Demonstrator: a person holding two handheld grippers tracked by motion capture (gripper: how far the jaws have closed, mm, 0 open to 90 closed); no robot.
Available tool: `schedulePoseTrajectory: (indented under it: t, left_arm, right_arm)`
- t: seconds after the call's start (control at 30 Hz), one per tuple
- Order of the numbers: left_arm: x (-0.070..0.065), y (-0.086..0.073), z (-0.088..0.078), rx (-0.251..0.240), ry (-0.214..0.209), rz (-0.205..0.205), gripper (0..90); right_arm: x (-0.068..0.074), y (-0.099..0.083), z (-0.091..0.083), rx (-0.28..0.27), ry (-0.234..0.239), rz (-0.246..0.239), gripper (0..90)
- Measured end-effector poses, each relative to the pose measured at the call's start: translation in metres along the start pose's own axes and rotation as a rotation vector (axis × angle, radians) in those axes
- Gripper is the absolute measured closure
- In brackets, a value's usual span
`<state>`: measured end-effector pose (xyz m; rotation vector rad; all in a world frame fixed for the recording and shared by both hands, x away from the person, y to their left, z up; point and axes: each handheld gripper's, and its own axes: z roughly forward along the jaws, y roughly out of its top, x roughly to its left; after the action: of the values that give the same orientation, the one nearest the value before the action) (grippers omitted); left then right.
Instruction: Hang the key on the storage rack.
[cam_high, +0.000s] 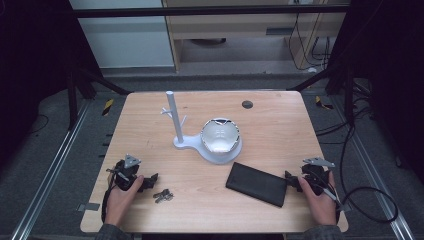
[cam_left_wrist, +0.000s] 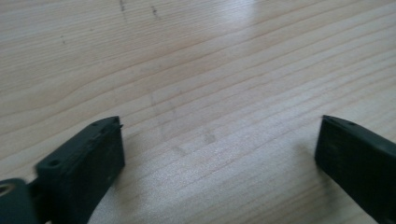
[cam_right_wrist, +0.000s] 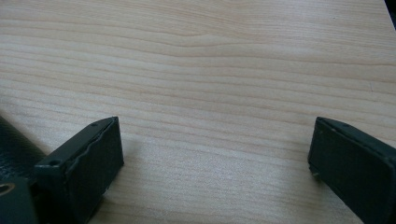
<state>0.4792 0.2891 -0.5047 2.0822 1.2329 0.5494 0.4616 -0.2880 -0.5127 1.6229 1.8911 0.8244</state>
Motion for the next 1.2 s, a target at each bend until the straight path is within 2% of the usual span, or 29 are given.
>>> schedulePoseTrajectory:
  t: [0.03,0.13,0.2,0.27,0.3,0.33,0.37,0.43,0.47,0.5,0.53,0.63,0.73,0.77,0.8,0.93,1.03,1.13,1.2]
  left_arm:
    - [-0.001,0.001,-0.002,-0.001,-0.004,0.013,8.0]
    - [-0.008,0.012,-0.016,-0.012,-0.013,0.043,6.7]
    - [-0.014,0.022,-0.028,-0.028,-0.04,0.065,6.7]
    - [-0.022,0.032,-0.039,-0.007,-0.081,0.087,6.8]
    - [-0.022,0.032,-0.039,-0.007,-0.081,0.087,6.7]
    - [-0.031,0.04,-0.047,0.029,-0.096,0.132,6.7]
    - [-0.037,0.044,-0.05,0.055,-0.104,0.155,6.8]
    - [-0.04,0.045,-0.052,0.064,-0.116,0.161,7.6]
    - [-0.048,0.045,-0.056,0.084,-0.144,0.176,8.1]
    - [-0.048,0.045,-0.056,0.084,-0.144,0.176,8.1]
    - [-0.054,0.042,-0.058,0.114,-0.175,0.184,8.5]
    - [-0.062,0.036,-0.058,0.146,-0.2,0.213,9.8]
    - [-0.069,0.031,-0.056,0.19,-0.215,0.274,13.5]
    - [-0.069,0.031,-0.056,0.19,-0.215,0.274,14.8]
    - [-0.074,0.03,-0.053,0.217,-0.227,0.301,16.5]
    - [-0.077,0.029,-0.048,0.25,-0.249,0.323,27.7]
    - [-0.078,0.028,-0.044,0.291,-0.24,0.333,35.1]
    - [-0.078,0.025,-0.042,0.32,-0.249,0.351,40.0]
    - [-0.077,0.024,-0.041,0.318,-0.257,0.354,41.7]
  right_arm:
    - [0.0,0.0,0.0,-0.001,0.0,-0.003,3.7]
    - [0.0,-0.001,-0.001,-0.002,-0.004,-0.003,3.7]
    - [0.001,-0.001,-0.001,-0.002,-0.003,-0.002,3.7]
    - [0.001,-0.001,-0.002,-0.001,-0.002,-0.002,4.0]
    - [0.001,-0.001,-0.002,-0.001,-0.002,-0.002,4.0]
    - [0.001,-0.002,-0.002,-0.004,-0.003,-0.001,4.3]
    - [0.001,-0.003,-0.003,-0.003,-0.003,-0.003,4.4]
    - [0.002,-0.003,-0.003,-0.002,-0.002,0.001,4.5]
    - [0.002,-0.003,-0.003,-0.003,-0.003,0.003,4.6]
    - [0.002,-0.003,-0.003,-0.003,-0.003,0.003,4.6]
    - [0.002,-0.003,-0.003,-0.003,-0.004,0.005,4.6]
    - [0.003,-0.003,-0.003,-0.002,-0.005,0.006,4.4]
    - [0.002,-0.003,-0.003,-0.001,-0.002,0.007,4.4]
    - [0.002,-0.003,-0.003,-0.002,0.0,0.007,4.5]
    - [0.002,-0.003,-0.003,-0.002,0.002,0.006,4.5]
    - [0.002,-0.003,-0.003,-0.002,0.003,0.005,4.5]
    - [0.002,-0.003,-0.003,-0.002,0.003,0.005,4.6]
    - [0.002,-0.003,-0.003,-0.003,-0.001,0.006,4.7]
    - [0.002,-0.003,-0.003,-0.003,-0.001,0.006,4.7]
